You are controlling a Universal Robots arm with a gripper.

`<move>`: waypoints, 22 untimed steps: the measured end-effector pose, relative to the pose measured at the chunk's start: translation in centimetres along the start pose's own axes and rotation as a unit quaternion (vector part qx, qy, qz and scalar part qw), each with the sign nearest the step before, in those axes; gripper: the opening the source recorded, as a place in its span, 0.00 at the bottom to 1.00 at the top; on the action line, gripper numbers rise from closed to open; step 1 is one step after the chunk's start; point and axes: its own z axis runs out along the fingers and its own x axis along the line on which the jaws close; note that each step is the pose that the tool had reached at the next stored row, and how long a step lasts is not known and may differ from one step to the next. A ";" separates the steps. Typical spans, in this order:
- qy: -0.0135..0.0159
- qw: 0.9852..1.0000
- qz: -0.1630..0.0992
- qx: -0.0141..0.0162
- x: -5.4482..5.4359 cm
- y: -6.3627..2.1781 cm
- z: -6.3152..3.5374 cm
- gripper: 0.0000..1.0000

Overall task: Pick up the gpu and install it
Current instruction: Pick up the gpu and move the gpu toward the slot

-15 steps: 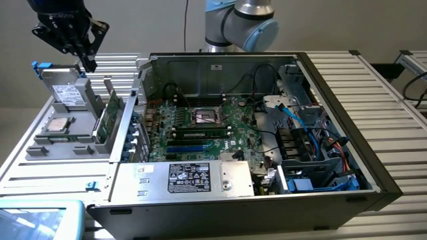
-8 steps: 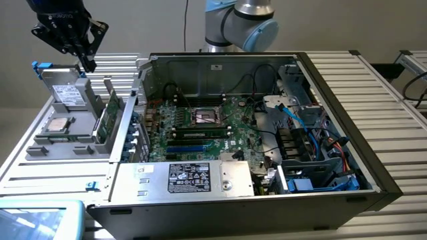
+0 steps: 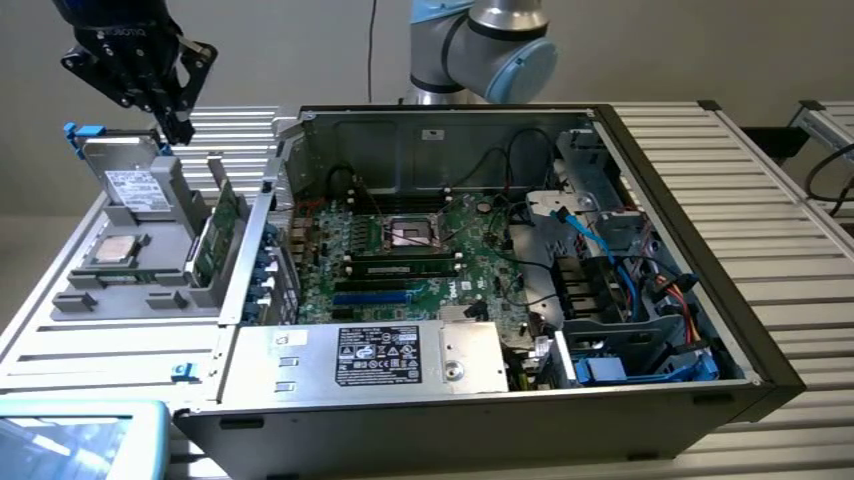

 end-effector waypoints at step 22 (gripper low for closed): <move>0.004 1.000 0.000 0.001 2.4 -0.35 2.69 0.44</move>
